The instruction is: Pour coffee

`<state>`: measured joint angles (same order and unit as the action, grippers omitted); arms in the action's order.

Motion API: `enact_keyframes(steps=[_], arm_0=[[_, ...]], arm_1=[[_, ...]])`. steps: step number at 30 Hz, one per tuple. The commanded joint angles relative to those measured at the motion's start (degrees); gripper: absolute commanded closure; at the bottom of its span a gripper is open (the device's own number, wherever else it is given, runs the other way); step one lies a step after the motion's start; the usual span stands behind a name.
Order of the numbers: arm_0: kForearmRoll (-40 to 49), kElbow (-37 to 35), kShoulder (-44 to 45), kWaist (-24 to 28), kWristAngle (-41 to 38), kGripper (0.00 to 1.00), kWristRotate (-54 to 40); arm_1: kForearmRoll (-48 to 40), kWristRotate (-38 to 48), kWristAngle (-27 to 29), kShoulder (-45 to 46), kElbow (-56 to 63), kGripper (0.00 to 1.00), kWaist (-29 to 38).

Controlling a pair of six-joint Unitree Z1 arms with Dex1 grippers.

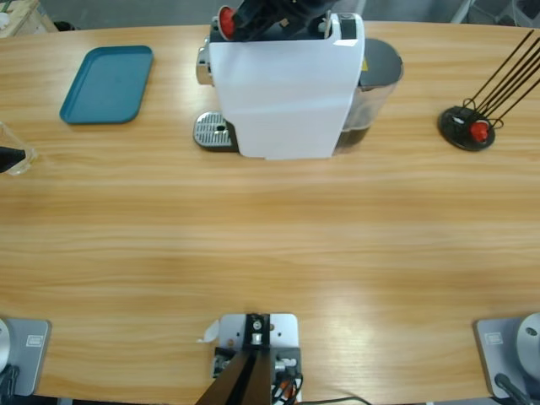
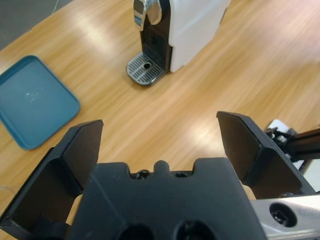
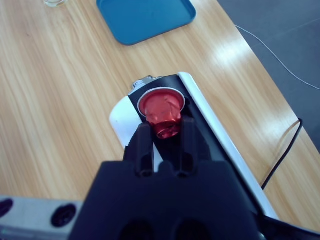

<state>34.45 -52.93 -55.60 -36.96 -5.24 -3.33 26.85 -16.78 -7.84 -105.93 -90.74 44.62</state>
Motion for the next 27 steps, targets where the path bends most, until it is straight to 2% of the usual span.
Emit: enact_keyframes(steps=[1, 2, 3, 5, 6, 7, 9, 18, 24, 27], arm_0=[[-0.06, 2.39, 1.74, -0.57, 0.23, 0.004, 1.13], [-0.11, 2.39, 1.73, -0.57, 0.23, 0.005, 1.13], [-0.20, 2.35, 1.73, -0.57, 0.23, 0.005, 1.13], [-0.26, 2.37, 1.73, -0.57, 0.23, 0.004, 1.13], [-0.26, 2.39, 1.73, -0.57, 0.23, 0.005, 1.13], [-0.26, 2.39, 1.73, -0.57, 0.23, 0.004, 1.13], [-0.26, 2.39, 1.73, -0.57, 0.23, 0.004, 1.13], [-0.54, 2.39, 1.67, -0.57, 0.41, 0.004, 1.13], [-0.84, 2.51, 0.94, -0.57, 0.90, 0.004, 1.05], [-1.38, 2.41, 0.36, -0.57, 0.94, 0.004, 1.05]], arm_1=[[0.22, -0.79, -1.21, -3.02, 1.80, 0.954, 0.55], [0.22, -0.78, -0.90, -2.96, 1.80, 0.880, 0.55], [0.22, -0.48, -0.12, -2.96, 1.80, 0.642, 0.55], [0.22, -0.27, 1.23, -2.88, 1.80, 0.271, 0.55], [0.22, -0.27, 1.86, -2.82, 1.87, 0.138, 0.55], [0.22, -0.27, 2.39, -2.79, 1.89, 0.062, 0.60], [0.22, -0.27, 3.60, -2.70, 1.80, 0.005, 0.87], [0.34, -0.06, 5.59, -0.73, 1.27, 0.000, 1.50], [11.93, -0.18, 7.52, 5.21, -8.75, 0.000, 8.16], [15.64, 2.98, 7.56, 8.30, -10.67, 0.000, 10.31]])
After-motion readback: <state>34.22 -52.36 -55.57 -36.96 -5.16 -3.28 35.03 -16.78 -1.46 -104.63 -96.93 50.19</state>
